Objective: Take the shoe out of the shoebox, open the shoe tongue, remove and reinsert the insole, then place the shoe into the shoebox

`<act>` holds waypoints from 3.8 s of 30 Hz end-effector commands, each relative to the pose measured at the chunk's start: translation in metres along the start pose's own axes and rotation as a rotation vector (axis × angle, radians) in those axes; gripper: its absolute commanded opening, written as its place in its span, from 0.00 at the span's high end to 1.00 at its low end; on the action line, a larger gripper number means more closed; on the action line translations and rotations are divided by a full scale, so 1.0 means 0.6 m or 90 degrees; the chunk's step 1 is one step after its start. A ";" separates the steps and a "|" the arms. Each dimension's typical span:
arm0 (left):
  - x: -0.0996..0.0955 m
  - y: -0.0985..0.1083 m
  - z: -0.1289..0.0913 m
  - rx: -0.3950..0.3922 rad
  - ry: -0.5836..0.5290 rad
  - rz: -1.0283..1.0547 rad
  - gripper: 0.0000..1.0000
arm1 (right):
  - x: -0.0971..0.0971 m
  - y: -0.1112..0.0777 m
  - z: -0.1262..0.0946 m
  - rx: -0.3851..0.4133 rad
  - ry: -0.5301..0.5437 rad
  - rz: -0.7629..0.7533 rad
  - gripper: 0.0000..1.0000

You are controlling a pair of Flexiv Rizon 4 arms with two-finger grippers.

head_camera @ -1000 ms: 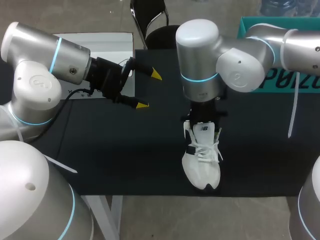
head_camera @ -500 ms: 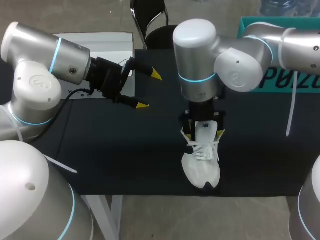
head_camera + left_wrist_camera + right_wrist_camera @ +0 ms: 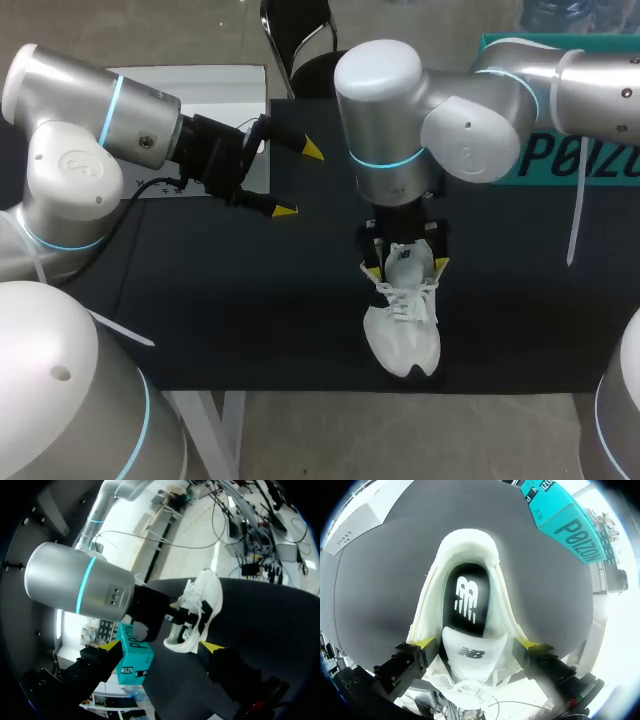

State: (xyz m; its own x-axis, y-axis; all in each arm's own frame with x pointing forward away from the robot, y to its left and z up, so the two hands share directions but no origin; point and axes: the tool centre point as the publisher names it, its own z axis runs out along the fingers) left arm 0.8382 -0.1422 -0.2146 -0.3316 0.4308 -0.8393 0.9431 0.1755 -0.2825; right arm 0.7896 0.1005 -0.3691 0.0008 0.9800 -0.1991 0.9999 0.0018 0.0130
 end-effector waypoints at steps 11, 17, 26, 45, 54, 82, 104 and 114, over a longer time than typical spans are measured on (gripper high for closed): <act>-0.001 0.000 0.000 -0.001 0.002 0.000 0.00 | -0.010 0.019 -0.051 -0.053 -0.018 0.016 0.00; -0.001 0.000 0.000 -0.001 0.002 0.000 0.00 | -0.027 0.030 -0.094 -0.084 -0.032 0.029 0.00; -0.001 0.000 0.000 -0.001 0.002 0.000 0.00 | -0.039 -0.012 -0.103 -0.045 -0.029 0.057 1.00; -0.001 0.000 0.000 -0.001 0.002 0.000 0.00 | -0.012 -0.039 -0.024 0.029 -0.003 0.056 1.00; -0.001 0.000 0.000 -0.001 0.002 0.000 0.00 | -0.012 -0.012 0.013 0.030 0.012 0.063 1.00; -0.001 0.000 0.000 -0.001 0.002 0.000 0.00 | -0.039 0.012 -0.090 -0.361 0.108 -0.635 1.00; -0.001 0.000 0.000 -0.001 0.002 0.000 0.00 | -0.060 0.086 -0.069 -0.225 0.050 -0.488 0.00; -0.001 0.000 0.000 -0.001 0.002 0.000 0.00 | -0.047 0.084 -0.092 -0.404 0.315 -0.896 0.00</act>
State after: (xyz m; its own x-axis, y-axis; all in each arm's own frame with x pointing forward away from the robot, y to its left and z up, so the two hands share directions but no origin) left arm 0.8383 -0.1422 -0.2146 -0.3315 0.4309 -0.8393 0.9431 0.1754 -0.2825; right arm 0.8438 0.0956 -0.3082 -0.8214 0.5415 -0.1790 0.4899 0.8306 0.2648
